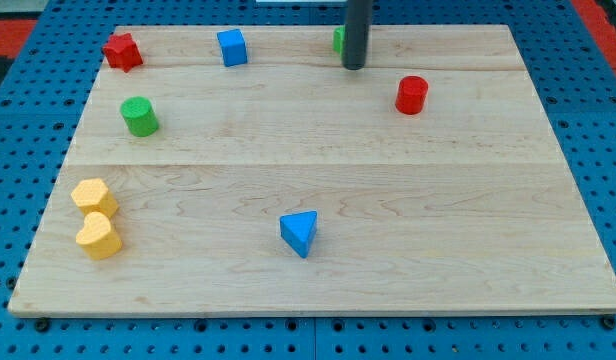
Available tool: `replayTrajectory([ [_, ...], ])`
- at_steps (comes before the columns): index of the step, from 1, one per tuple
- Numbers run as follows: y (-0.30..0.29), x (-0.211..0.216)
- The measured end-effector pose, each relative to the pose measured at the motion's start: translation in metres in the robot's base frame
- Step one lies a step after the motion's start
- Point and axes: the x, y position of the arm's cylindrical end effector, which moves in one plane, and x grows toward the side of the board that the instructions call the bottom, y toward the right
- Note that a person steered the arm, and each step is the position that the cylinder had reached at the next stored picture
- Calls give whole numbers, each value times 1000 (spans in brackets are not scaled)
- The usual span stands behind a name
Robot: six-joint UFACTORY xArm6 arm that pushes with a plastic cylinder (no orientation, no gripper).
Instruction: Move your arm to the bottom of the blue cube
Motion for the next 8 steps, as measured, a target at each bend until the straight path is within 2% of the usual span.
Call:
replayTrajectory([
  [5, -24, 7],
  [6, -43, 14],
  [8, -139, 32],
])
